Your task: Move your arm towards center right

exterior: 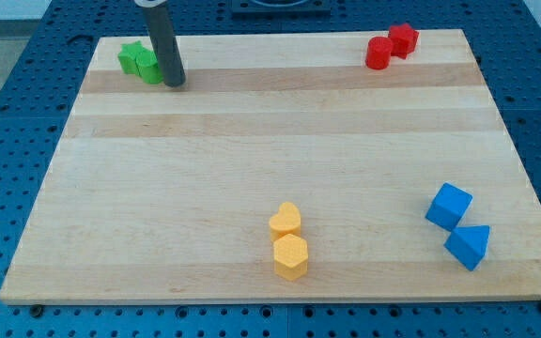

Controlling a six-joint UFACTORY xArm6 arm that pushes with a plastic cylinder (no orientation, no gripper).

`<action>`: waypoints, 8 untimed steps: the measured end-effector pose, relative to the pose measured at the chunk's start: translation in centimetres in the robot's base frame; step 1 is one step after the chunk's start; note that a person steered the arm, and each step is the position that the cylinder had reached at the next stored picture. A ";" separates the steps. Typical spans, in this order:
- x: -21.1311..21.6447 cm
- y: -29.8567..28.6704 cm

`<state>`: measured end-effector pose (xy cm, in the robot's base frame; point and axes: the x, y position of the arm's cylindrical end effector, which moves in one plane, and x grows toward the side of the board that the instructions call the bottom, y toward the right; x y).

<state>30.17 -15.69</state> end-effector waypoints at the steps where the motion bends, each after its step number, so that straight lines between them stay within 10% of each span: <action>1: 2.2 2.4; 8: 1.7 7.0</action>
<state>31.89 -8.69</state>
